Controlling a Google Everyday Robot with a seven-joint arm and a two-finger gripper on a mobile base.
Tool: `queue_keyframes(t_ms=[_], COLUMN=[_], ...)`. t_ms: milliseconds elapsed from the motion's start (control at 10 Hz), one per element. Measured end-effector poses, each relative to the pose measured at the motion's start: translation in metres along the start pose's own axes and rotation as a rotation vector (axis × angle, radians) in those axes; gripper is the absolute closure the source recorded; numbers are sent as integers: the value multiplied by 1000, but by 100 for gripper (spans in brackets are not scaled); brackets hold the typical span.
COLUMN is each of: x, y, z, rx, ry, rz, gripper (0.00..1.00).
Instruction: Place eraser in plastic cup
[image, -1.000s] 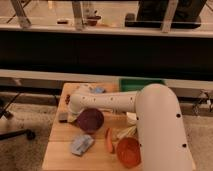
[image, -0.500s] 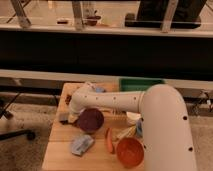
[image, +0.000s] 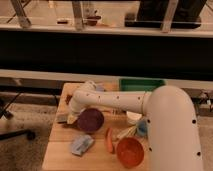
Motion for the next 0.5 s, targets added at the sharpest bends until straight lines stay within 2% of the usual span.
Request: queue_keyframes(t_ms=[300,500], x=[-13,-20], y=[3,0], z=[-19,-40], rx=[-9,-10], ry=[-50,-88], rz=[-4,-4], gripper=[100,100])
